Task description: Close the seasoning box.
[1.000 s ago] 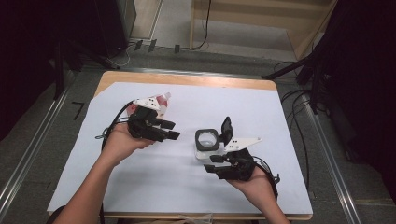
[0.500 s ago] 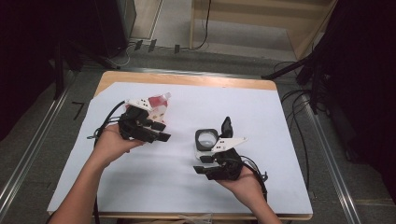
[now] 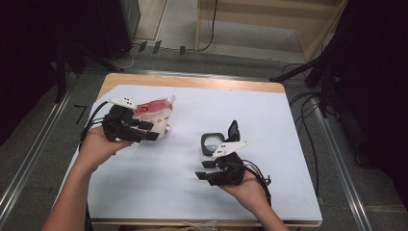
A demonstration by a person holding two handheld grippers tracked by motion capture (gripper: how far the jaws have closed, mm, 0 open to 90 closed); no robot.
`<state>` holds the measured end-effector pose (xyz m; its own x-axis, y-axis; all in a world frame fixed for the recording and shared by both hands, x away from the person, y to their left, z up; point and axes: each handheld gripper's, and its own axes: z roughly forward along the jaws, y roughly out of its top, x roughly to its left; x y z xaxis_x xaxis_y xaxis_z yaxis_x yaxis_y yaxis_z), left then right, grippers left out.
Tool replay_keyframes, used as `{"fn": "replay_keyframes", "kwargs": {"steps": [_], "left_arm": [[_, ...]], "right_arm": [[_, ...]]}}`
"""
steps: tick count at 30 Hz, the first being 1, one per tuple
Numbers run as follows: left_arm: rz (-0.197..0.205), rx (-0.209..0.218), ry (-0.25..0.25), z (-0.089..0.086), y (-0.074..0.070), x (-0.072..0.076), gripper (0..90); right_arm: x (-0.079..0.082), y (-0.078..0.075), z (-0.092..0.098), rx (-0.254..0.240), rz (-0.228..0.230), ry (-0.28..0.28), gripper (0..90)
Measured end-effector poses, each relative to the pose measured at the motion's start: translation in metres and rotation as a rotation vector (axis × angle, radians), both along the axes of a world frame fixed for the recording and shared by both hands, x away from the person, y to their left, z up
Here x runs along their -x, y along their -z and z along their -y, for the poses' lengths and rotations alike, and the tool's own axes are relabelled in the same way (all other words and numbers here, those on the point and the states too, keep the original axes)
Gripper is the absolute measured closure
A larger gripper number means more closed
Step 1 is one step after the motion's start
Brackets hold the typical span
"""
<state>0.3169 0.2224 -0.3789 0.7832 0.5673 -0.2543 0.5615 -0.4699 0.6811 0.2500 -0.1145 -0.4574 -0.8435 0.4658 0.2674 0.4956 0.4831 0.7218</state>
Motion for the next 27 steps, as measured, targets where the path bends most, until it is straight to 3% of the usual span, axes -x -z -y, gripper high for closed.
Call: {"fn": "replay_keyframes", "kwargs": {"steps": [4,16,21,27], "left_arm": [[-0.006,-0.005,-0.022,-0.011,-0.001,0.001,48.6],[-0.014,-0.019,-0.114,-0.048,-0.002,0.004,48.7],[-0.032,-0.028,-0.145,-0.055,0.001,0.002,48.1],[-0.015,-0.023,-0.165,-0.056,0.006,-0.004,49.6]], "right_arm": [[-0.001,0.002,-0.001,-0.013,-0.021,-0.007,53.8],[0.000,0.001,-0.004,-0.016,-0.008,-0.021,53.9],[0.000,0.002,-0.005,-0.014,-0.007,-0.024,53.9],[0.000,0.003,-0.007,-0.014,-0.005,-0.030,53.9]]}}
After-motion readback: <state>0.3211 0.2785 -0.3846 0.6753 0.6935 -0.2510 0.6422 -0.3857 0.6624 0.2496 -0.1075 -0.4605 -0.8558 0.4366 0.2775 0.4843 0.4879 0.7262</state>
